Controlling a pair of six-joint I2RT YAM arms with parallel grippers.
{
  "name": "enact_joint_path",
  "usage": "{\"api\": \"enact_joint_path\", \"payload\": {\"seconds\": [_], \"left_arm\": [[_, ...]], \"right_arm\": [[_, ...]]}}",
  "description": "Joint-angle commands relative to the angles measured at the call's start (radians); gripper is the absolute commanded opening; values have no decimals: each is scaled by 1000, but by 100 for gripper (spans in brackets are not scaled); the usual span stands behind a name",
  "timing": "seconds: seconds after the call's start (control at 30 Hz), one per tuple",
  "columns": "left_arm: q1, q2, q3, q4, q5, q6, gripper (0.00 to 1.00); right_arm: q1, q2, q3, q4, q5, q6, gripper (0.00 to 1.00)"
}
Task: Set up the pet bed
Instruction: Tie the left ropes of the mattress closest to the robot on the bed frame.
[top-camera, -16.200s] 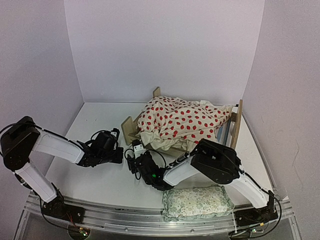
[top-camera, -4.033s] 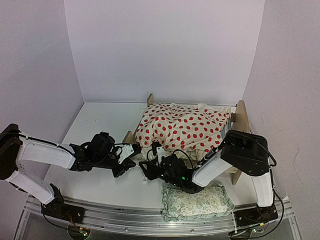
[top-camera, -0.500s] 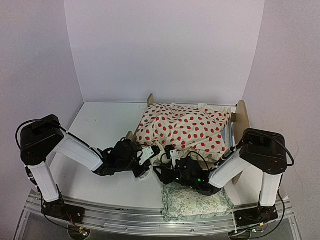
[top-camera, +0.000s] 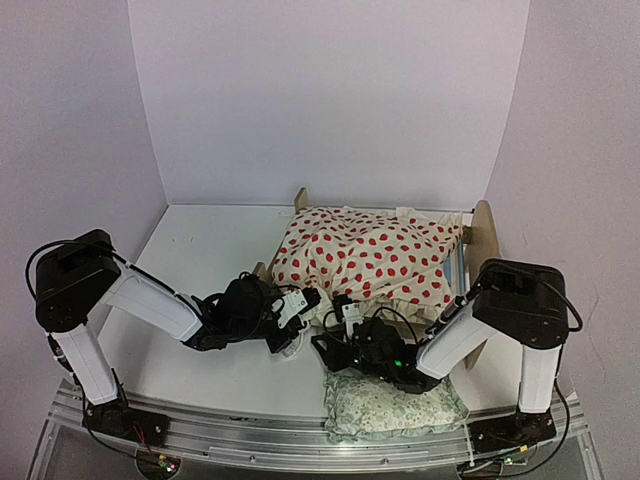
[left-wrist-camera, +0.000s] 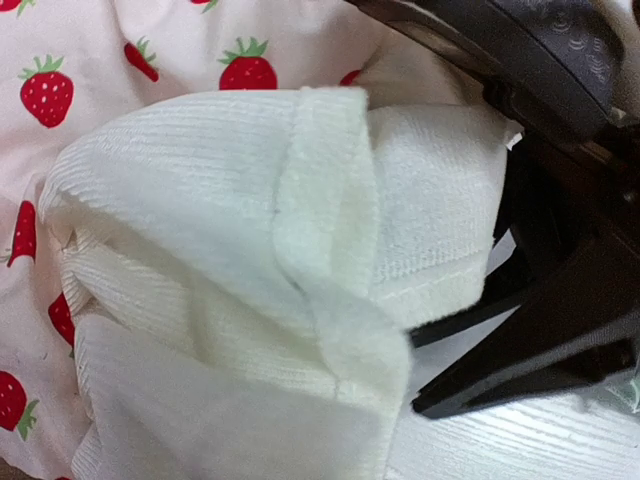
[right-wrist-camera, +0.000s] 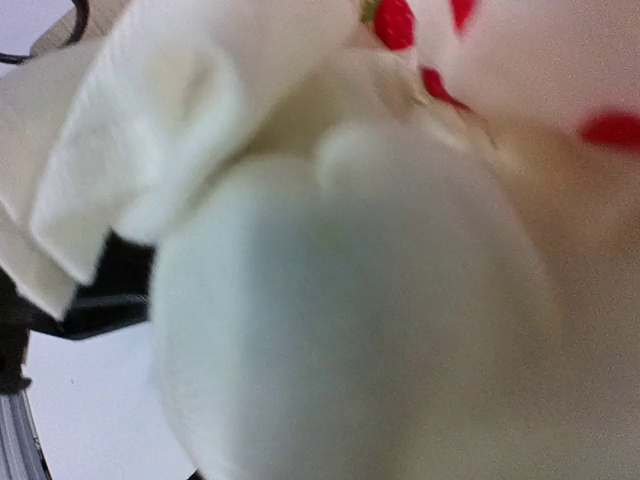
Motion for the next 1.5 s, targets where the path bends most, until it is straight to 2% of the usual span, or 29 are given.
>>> {"api": "enact_joint_path", "payload": {"seconds": [0.0,0.07,0.17,0.93,1.2,1.47], "left_arm": [[3,-10,15,37,4,7,20],[3,-21,0,51,-1,3,27],[3,-41,-14,64,-10,-2,31],[3,-126,-51,8,-134,17,33],[2,-222,-60,-154,-196,-9,33],[-15,-327,-112,-314,-149,-117,35]], "right_arm": [[5,-70,-55,13,27,30,32],[5,-78,-65,13,22,33,32],[5,-88,-72,13,25,34,32],[5,-28,32,13,-18,15,32],[5,-20,44,12,-30,19,32],[7,-9,72,-22,-56,14,34]]}}
